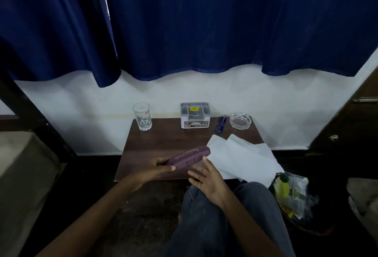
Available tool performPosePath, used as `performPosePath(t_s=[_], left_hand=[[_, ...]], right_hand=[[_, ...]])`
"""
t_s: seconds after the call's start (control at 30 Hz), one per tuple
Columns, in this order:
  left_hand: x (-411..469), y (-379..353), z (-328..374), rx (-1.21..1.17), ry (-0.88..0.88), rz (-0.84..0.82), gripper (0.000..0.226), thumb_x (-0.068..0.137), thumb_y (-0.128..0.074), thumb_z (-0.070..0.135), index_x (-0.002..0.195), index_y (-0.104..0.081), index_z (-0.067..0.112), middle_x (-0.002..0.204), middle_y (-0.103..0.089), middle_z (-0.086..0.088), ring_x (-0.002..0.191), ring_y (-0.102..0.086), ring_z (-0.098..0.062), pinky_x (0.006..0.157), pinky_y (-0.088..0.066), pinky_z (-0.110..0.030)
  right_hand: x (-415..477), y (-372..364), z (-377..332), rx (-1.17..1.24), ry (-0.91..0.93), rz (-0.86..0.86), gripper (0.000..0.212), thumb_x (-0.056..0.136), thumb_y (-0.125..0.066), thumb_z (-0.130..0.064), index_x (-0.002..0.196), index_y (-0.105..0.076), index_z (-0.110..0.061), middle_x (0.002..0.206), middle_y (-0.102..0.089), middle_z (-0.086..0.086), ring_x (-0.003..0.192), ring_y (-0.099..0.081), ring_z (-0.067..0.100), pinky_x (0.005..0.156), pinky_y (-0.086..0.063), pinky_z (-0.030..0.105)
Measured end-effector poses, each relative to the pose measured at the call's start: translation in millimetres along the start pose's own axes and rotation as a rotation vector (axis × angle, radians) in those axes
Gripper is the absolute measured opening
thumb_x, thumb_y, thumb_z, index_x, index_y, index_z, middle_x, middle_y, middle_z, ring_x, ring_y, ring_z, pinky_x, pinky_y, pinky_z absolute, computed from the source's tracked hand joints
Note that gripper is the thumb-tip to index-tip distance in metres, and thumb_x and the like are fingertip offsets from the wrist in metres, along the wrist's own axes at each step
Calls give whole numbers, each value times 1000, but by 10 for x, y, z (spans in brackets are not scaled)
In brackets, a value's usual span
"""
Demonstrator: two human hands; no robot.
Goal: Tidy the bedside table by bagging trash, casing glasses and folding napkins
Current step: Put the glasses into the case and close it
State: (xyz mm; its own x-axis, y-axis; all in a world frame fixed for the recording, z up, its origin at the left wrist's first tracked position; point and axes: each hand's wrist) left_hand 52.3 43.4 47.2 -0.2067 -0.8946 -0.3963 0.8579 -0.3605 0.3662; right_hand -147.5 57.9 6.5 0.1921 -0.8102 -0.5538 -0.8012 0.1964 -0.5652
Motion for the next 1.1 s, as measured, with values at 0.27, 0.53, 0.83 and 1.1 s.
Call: performPosePath(t_s=[0.27,0.53,0.83,1.1], left_hand=[[-255,-170,-101,-8,94,-71,44,91,-56,26,133,-46,17,114,-61,-1,94,-62,-11,80,-47,-23],[-172,-208,66,417,-221,24,39,95,-47,17,134,-47,9,136,-50,0,124,-47,-13,95,-33,-15],[51,-337,-26,832,-474,326,38,91,-50,39,125,-56,26,122,-65,-1,109,-62,-20,90,-50,-34],[161,-435,-34,1311,-580,533,35,81,-35,36,77,-65,20,51,-65,-1,36,-60,-13,28,-34,-18]], right_hand=[[-207,133,45,50,76,-102,14,91,-52,-13,103,-51,-21,104,-62,11,96,-62,29,68,-58,36],[-258,157,113,-17,190,-68,17,87,-58,-11,88,-42,-16,86,-57,12,85,-63,29,74,-54,38],[-124,53,141,-12,210,-79,14,89,-56,-11,85,-45,-18,85,-55,8,79,-61,26,74,-50,37],[64,-57,116,-107,240,43,26,87,-61,-19,104,-42,-14,63,-65,3,50,-61,16,52,-52,28]])
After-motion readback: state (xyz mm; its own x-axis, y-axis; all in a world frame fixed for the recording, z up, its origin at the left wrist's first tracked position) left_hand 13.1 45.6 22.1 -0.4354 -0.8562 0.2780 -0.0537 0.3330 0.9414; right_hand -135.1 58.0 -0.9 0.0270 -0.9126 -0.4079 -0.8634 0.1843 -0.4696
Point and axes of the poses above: each hand's wrist, its own x-axis towards the middle knuckle, its own y-axis out of the back of the hand, z = x × y
